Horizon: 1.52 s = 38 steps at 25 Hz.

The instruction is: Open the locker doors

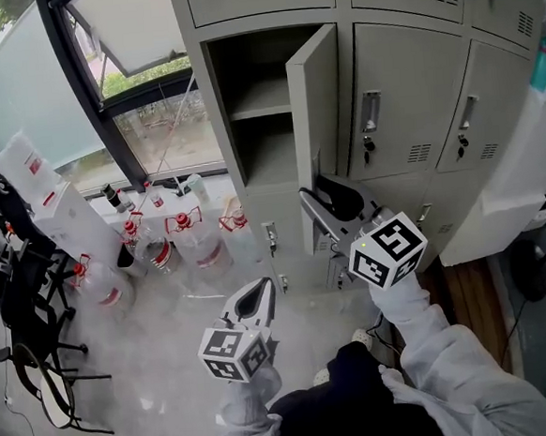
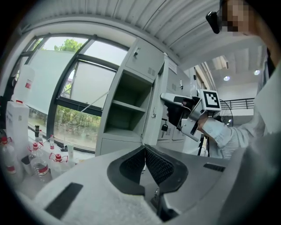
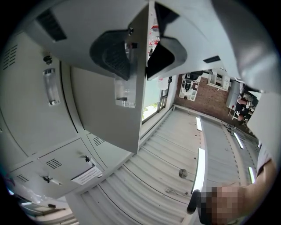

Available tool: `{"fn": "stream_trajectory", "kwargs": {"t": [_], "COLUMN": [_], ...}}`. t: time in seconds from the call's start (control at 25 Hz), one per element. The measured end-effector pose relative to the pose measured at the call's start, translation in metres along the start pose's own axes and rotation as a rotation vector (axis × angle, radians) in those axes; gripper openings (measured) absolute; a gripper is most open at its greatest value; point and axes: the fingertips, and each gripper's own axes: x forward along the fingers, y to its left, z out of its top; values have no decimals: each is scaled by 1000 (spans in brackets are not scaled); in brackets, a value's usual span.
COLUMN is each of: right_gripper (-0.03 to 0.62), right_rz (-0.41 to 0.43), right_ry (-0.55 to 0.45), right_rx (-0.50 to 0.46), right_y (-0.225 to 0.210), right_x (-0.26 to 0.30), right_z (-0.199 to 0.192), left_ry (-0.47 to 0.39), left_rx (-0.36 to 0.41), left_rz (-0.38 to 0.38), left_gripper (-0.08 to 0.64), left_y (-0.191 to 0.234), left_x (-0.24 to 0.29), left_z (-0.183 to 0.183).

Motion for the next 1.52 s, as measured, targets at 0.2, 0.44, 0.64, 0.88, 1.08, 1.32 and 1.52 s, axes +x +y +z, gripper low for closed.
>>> {"fn": "stream_trajectory", "kwargs": {"t": [0.2, 0.44, 0.64, 0.88, 1.08, 1.32, 1.52], "right_gripper": [118, 121, 123, 123, 124, 127, 163], "right_rz": [22, 58, 93, 137, 135, 127, 86], "right_ry": [-20, -31, -43, -28, -37, -38, -30], "right_rx": [9, 26, 31, 30, 20, 23, 42], "right_y": [-8, -16, -29, -32, -33, -35, -46], "right_x": [-19, -37, -54, -60, -61, -66, -77], "right_z": [4, 7, 12, 12, 14, 14, 11], "left_ry": [3, 4, 4, -14, -4, 11, 42], "left_rx": [-10, -22, -16, -11, 5, 7, 1], "left_rz": [-22, -41, -24, 11, 25, 30, 25], "left_gripper": [9, 9, 9, 9, 9, 9, 9], "left_y": [-14, -37, -56, -74, -82, -95, -112], "left_x": [8, 21, 29, 33, 35, 42, 54], "left_z": [-2, -8, -11, -4, -3, -6, -15]}}
